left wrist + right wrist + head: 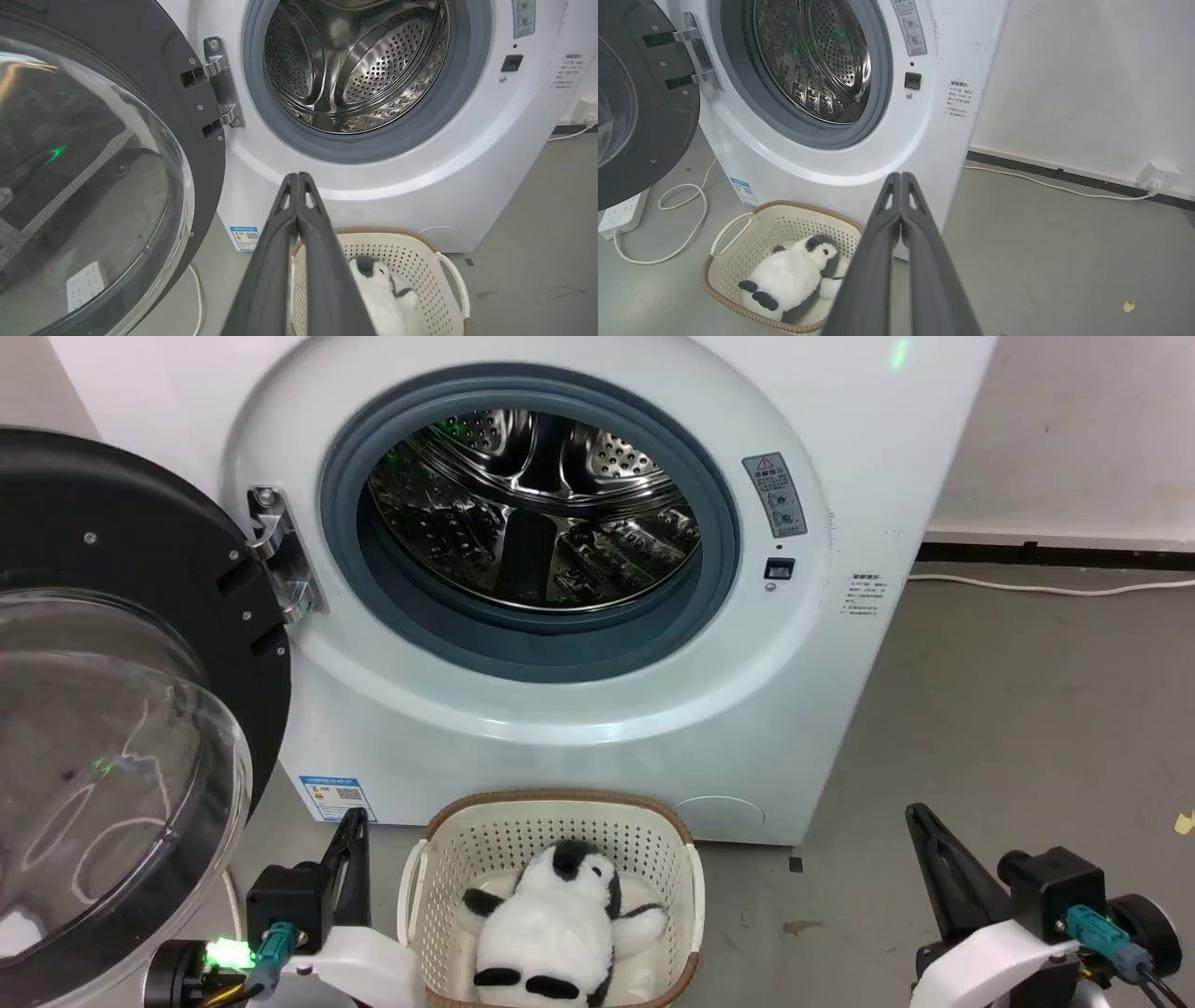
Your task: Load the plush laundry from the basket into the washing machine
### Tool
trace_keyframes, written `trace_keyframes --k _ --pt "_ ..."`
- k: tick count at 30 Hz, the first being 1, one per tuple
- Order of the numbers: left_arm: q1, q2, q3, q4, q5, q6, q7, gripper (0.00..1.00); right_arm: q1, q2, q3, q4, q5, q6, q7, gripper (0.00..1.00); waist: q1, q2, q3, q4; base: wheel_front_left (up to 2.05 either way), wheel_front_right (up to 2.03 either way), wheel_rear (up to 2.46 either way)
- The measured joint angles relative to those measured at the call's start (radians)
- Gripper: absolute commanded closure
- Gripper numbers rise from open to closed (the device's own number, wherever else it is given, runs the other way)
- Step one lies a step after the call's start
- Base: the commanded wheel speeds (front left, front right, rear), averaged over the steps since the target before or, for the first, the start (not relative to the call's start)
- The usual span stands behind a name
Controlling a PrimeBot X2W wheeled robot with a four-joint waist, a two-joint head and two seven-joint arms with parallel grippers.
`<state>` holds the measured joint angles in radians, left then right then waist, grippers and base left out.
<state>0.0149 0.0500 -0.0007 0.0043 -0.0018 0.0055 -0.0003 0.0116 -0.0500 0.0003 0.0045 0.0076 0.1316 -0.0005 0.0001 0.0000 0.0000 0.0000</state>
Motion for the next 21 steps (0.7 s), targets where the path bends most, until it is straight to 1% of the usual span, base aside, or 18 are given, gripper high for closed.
trace_keyframes --k 21 --pt "0.0 0.0 0.0 0.0 0.0 0.0 0.0 1.0 0.0 0.0 0.0 0.0 0.0 0.0 0.0 1.0 -0.0001 0.0 0.0 0.0 0.0 0.0 0.0"
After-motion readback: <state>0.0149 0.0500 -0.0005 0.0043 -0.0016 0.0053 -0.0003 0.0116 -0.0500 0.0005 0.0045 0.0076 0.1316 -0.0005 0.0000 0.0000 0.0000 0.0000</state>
